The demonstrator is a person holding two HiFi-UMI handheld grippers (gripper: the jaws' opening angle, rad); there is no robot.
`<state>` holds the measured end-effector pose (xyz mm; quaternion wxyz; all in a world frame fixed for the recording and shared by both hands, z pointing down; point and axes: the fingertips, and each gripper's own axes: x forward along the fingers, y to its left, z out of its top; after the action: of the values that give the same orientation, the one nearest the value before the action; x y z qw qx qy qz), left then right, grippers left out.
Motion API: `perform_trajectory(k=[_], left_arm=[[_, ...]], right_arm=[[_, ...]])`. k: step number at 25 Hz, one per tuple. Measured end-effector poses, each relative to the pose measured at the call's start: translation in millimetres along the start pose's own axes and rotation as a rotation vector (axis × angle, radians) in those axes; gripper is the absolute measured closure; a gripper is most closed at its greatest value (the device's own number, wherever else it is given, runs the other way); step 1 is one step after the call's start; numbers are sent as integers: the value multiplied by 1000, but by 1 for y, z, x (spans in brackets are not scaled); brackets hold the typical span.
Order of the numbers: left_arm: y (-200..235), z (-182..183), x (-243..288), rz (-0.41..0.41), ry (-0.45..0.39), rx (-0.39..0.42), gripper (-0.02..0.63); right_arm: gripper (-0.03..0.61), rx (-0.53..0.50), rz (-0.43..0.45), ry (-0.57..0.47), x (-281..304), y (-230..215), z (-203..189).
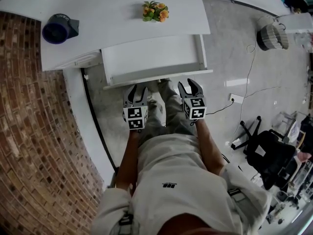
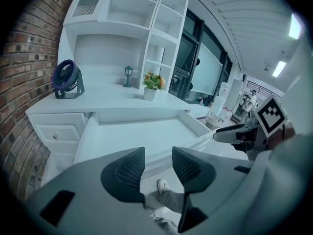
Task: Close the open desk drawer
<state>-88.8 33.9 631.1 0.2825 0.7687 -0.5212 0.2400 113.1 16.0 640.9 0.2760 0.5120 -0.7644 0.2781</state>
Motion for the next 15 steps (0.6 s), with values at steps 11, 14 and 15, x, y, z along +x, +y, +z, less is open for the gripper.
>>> perform_trajectory(k=[11,14,15], left_arm=[[14,-37,24,40,67,-57,405],[19,-43,30,58,79,-79,399],[20,-45,31,63,83,-86,396]], right_arm=[[394,10,-7,42,22,-12,-21],[387,14,-11,49,29,-16,-27],[385,15,-12,52,32,-18,-28]])
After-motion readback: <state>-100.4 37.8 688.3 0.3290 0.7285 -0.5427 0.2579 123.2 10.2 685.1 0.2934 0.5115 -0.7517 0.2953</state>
